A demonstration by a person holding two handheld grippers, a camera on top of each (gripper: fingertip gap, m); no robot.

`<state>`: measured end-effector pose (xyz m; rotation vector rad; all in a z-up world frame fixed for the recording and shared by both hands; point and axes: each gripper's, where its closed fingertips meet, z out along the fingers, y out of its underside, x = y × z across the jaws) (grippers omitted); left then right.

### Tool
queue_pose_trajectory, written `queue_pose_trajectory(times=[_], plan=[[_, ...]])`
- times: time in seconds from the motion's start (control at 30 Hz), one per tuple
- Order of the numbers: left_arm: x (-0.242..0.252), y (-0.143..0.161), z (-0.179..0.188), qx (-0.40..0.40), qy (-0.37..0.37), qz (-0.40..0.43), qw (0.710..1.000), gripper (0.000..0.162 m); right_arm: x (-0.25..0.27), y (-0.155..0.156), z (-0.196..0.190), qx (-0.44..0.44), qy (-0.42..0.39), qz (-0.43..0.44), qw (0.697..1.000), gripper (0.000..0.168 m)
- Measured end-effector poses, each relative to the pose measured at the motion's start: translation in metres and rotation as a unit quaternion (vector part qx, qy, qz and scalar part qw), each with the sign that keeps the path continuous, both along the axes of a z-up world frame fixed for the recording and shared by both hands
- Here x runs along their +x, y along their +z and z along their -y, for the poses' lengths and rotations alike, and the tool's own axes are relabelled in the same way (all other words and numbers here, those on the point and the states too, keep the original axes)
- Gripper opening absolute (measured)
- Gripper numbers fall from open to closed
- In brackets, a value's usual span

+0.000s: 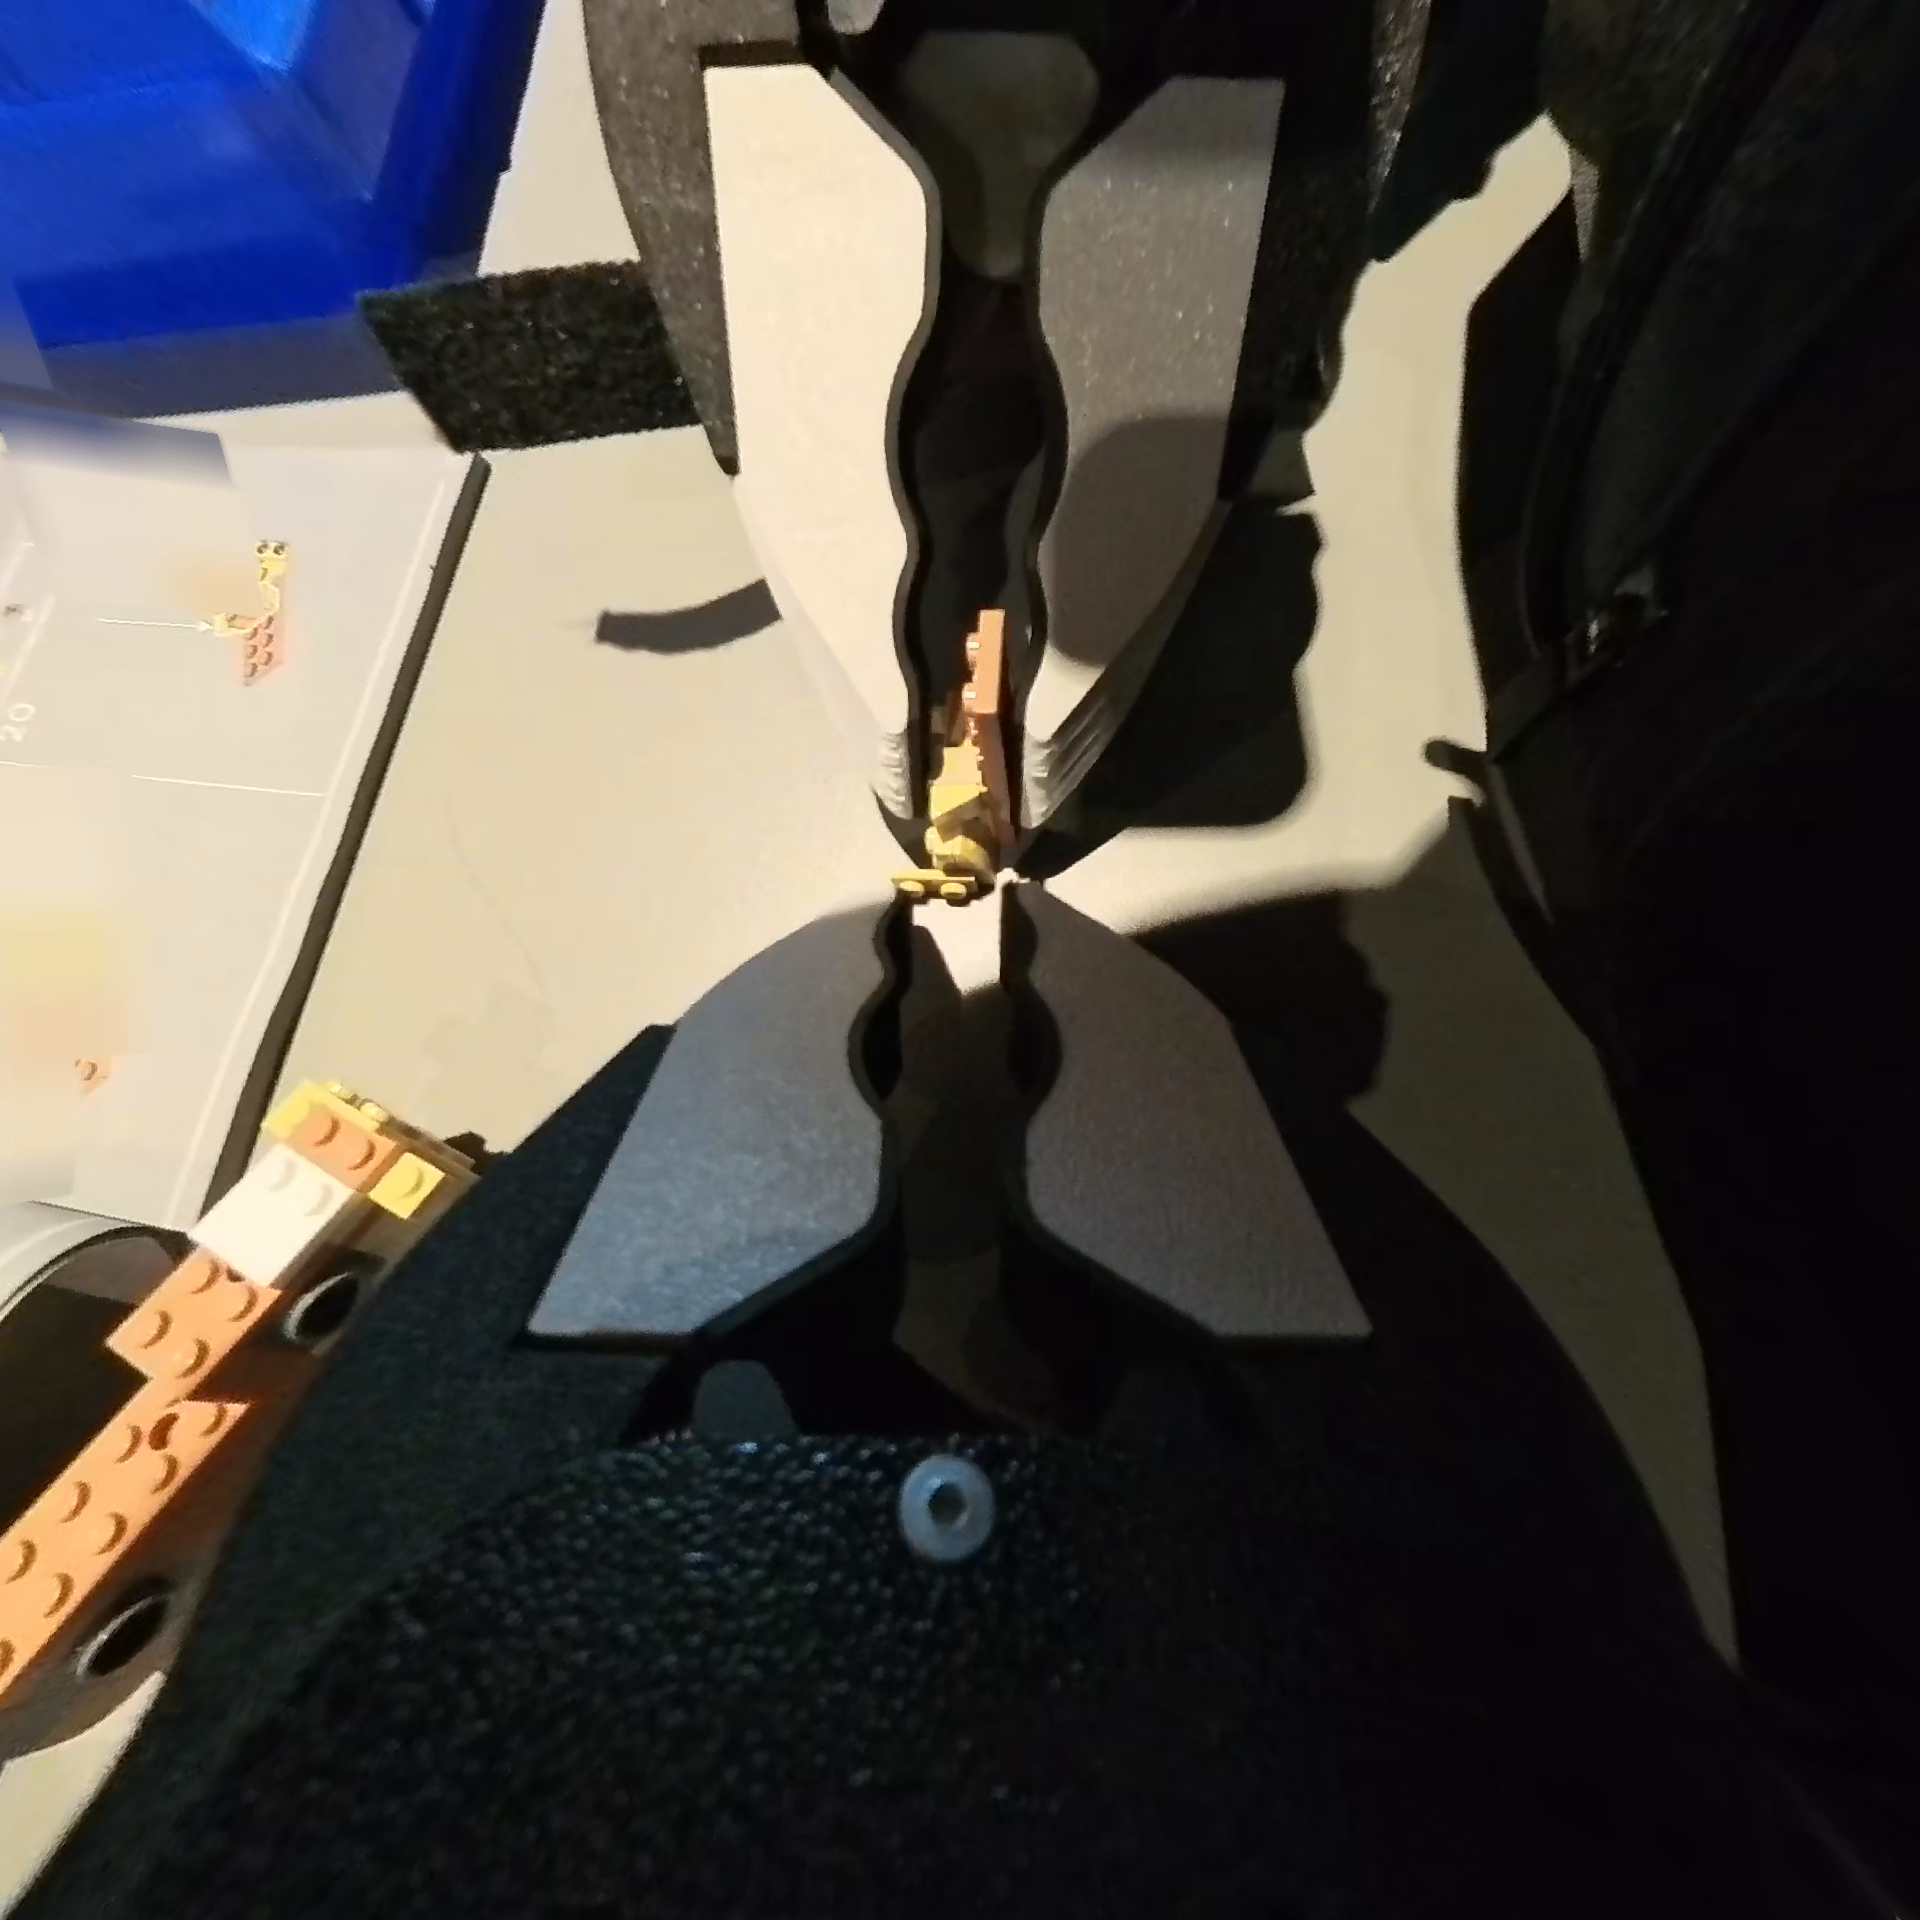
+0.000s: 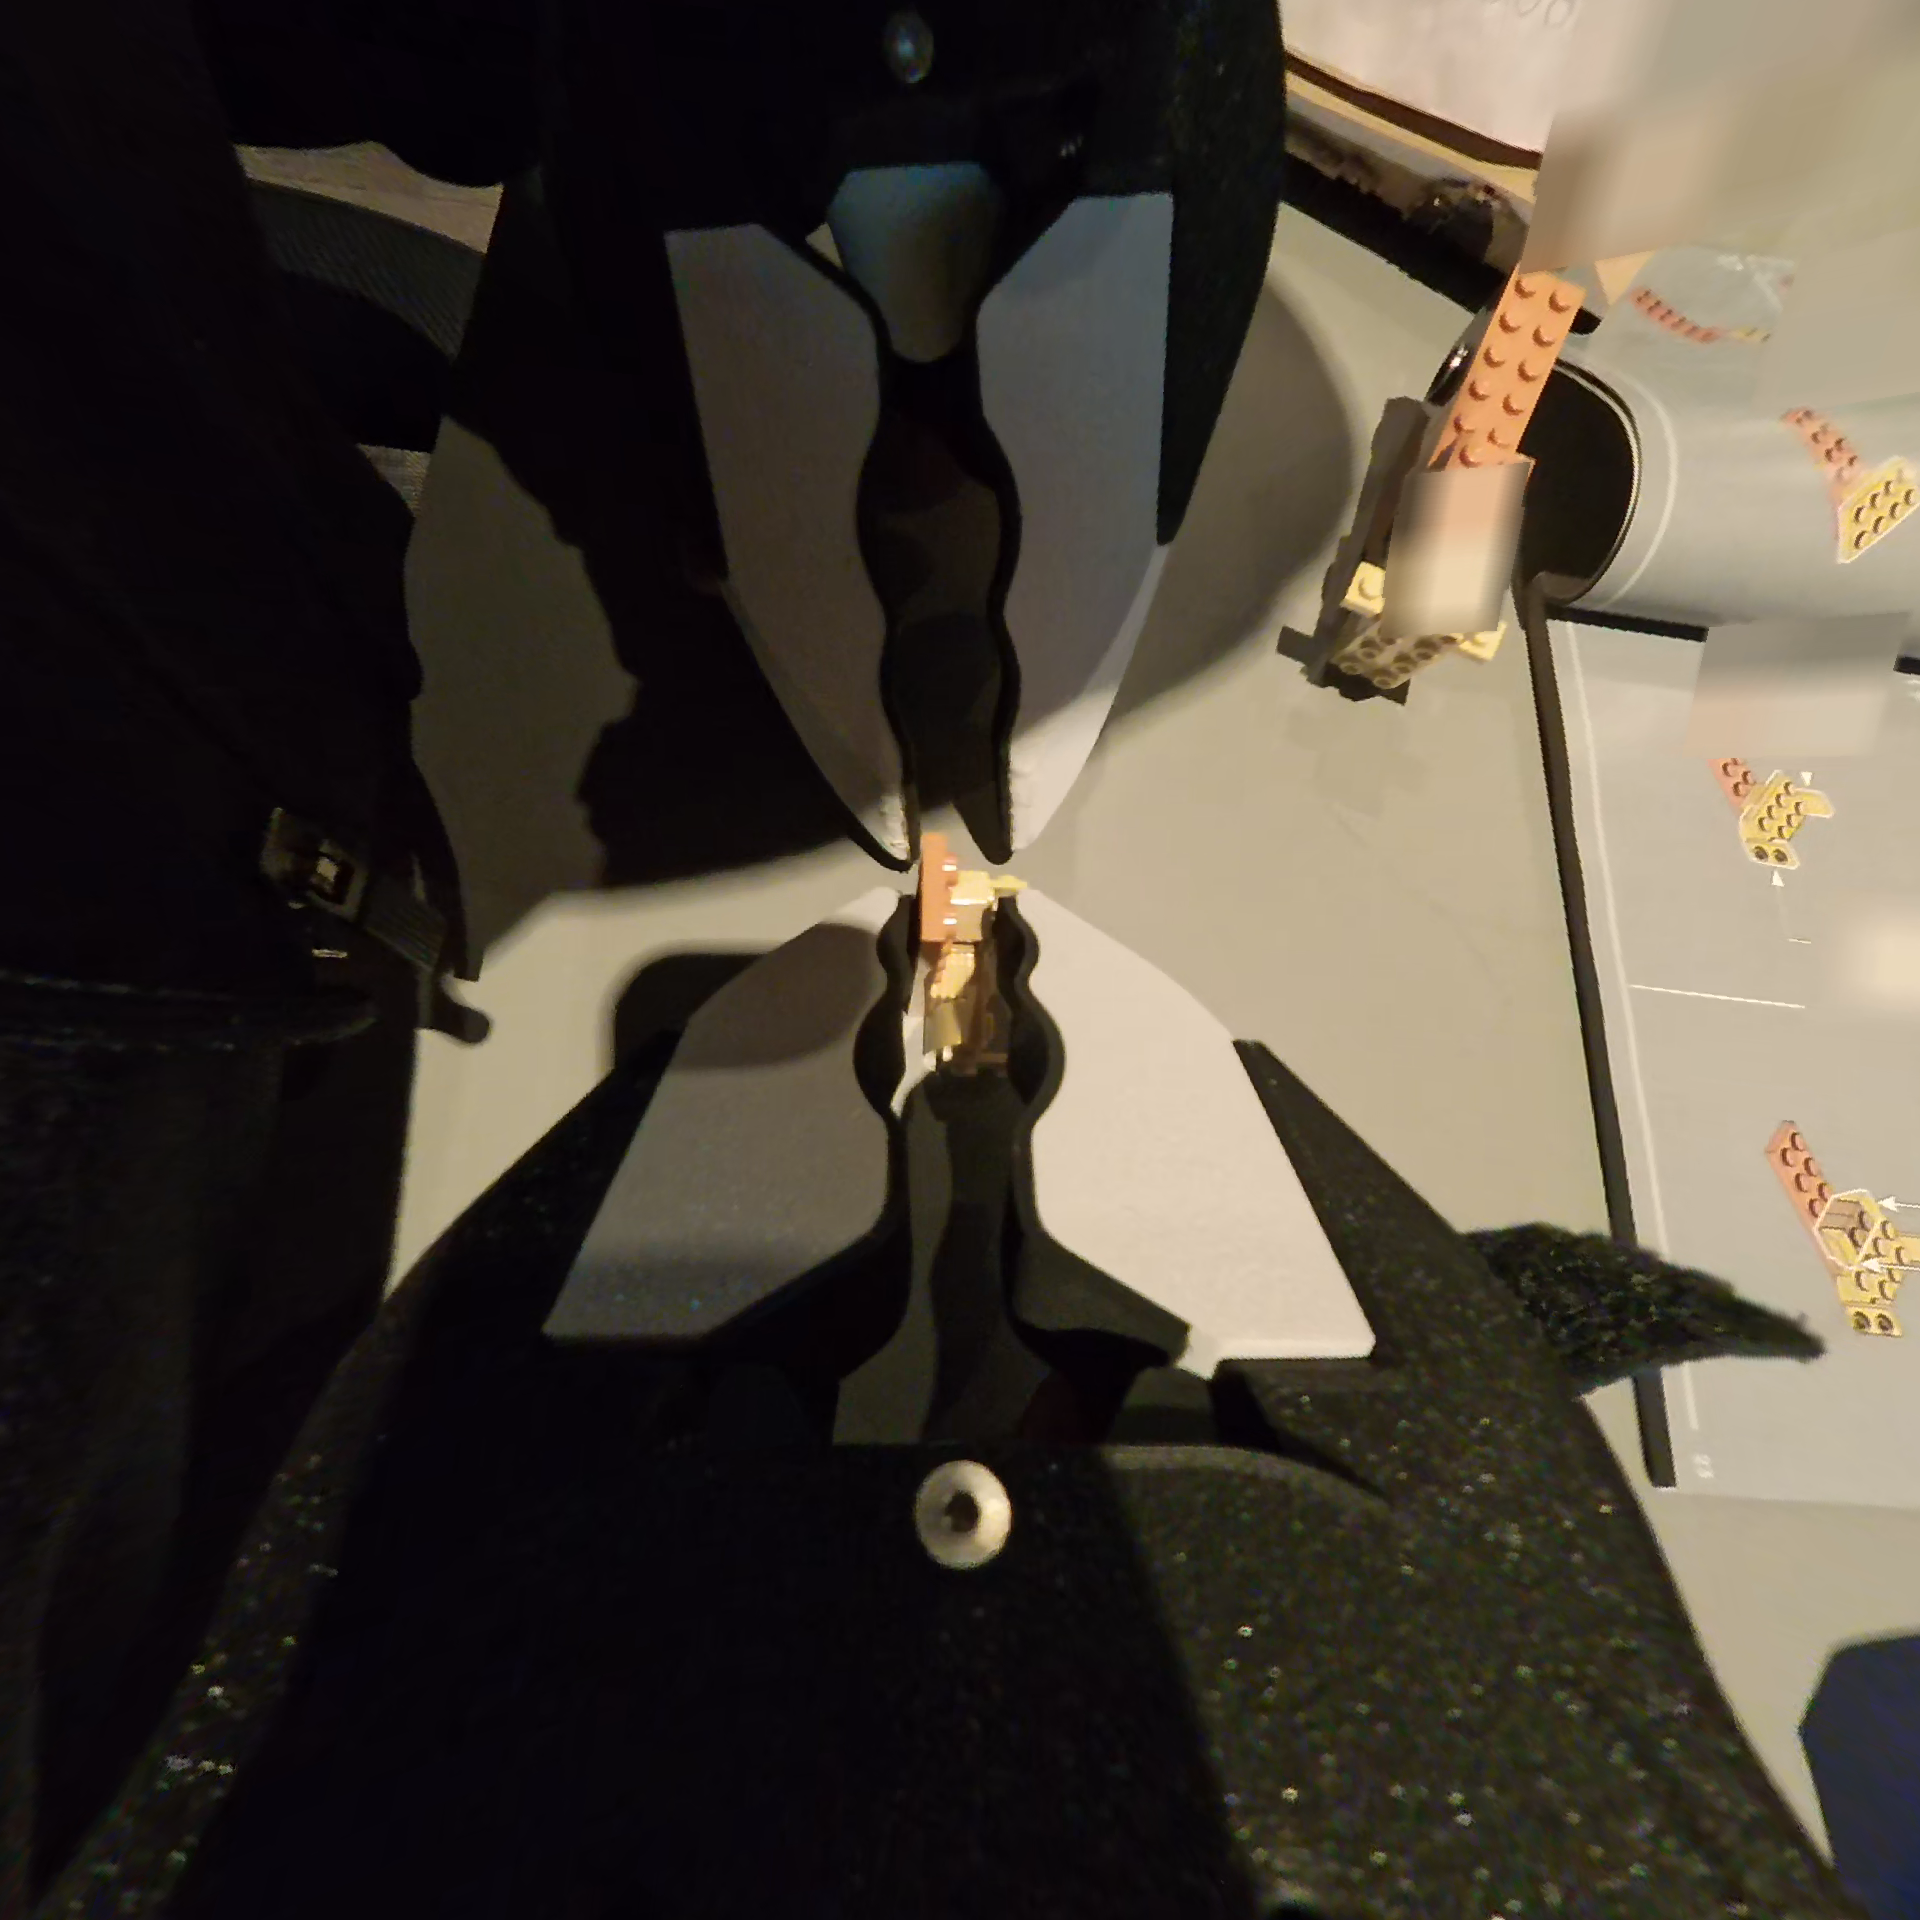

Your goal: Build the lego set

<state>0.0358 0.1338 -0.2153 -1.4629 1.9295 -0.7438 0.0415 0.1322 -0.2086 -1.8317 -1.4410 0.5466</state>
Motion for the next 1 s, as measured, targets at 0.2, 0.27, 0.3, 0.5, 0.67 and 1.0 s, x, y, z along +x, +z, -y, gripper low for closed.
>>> queue_pose_trajectory(times=[0.2, 0.27, 0.3, 0.5, 0.67, 1.0], plan=[[0.0, -0.001, 0.0, 0.001, -0.001, -0.002, 1.0, 0.015, 0.0, 0.0, 0.001, 0.0, 0.004, 0.0, 1.0, 0.015], [0.0, -0.001, 0.0, 0.001, -0.001, -0.002, 1.0, 0.015, 0.0, 0.0, 0.001, 0.0, 0.005, 0.001, 1.0, 0.015], [0.0, -0.001, 0.0, 0.001, -0.001, -0.002, 1.0, 0.015, 0.0, 0.0, 0.002, 0.0, 0.006, 0.0, 1.0, 0.015], [0.0, -0.001, 0.0, 0.0, -0.002, -0.001, 1.0, 0.015, 0.0, 0.0, 0.002, 0.0, 0.009, -0.001, 1.0, 0.015], [0.0, 0.001, -0.001, -0.005, 0.001, 0.004, 1.0, 0.015, -0.001, 0.0, 0.003, -0.003, 0.011, -0.004, 1.0, 0.015], [0.0, 0.009, -0.007, 0.011, 0.028, 0.041, 0.999, 0.018, 0.009, 0.044, -0.011, -0.056, -0.037, -0.192, 0.979, 0.016]])
